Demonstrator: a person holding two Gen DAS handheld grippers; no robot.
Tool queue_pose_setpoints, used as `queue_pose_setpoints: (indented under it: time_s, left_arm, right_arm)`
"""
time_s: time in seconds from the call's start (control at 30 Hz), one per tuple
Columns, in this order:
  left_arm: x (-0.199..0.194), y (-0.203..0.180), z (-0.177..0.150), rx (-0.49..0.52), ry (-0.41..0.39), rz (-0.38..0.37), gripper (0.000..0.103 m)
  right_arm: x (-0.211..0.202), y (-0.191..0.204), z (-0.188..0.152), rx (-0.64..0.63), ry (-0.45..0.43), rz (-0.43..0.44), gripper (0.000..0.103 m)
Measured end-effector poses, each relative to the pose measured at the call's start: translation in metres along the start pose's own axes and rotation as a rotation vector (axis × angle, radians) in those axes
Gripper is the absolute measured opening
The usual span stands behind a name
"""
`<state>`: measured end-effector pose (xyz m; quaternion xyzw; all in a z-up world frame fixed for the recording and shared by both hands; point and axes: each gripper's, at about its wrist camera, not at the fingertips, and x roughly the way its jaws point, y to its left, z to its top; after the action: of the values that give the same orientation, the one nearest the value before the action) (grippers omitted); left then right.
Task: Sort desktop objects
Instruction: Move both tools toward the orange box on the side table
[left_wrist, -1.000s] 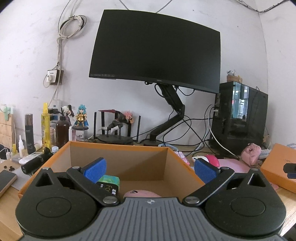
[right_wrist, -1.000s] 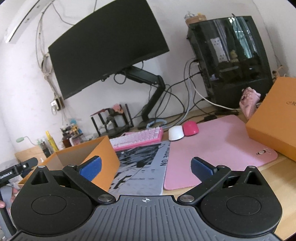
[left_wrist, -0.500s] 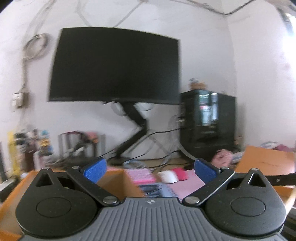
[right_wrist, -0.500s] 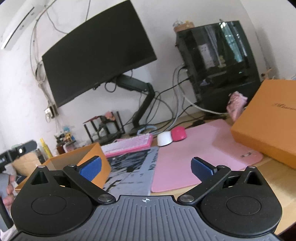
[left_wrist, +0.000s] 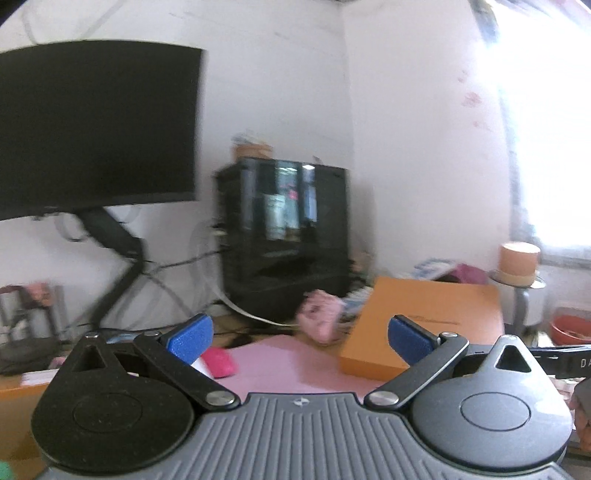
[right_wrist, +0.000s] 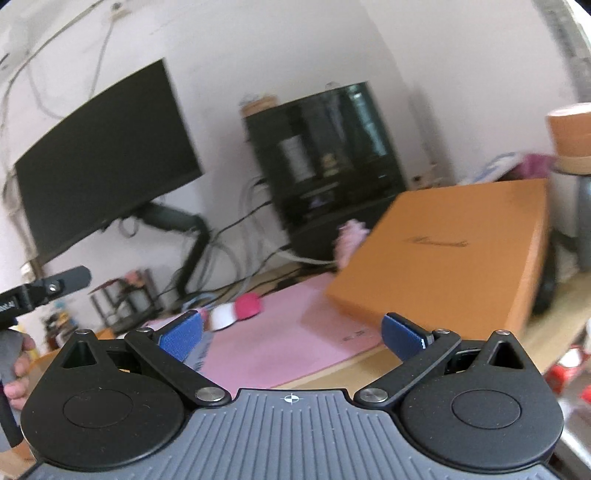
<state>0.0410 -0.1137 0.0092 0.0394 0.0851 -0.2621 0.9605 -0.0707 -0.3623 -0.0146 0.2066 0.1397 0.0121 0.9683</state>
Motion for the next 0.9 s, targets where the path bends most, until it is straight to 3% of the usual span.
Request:
queue_pose_setpoints:
  time_s: [0.43,0.9]
  left_arm:
    - [0.106,-0.046,-0.002,0.037,0.080,-0.182,0.103]
    - [0.248,-0.039,-0.015,0.047,0.230,-0.361,0.103]
  right_arm:
    - [-0.020,-0.085,0.017,0.119,-0.086,-0.210,0.103]
    - [0.035,-0.155,0.015,0.325,-0.066,-0.266,0.103]
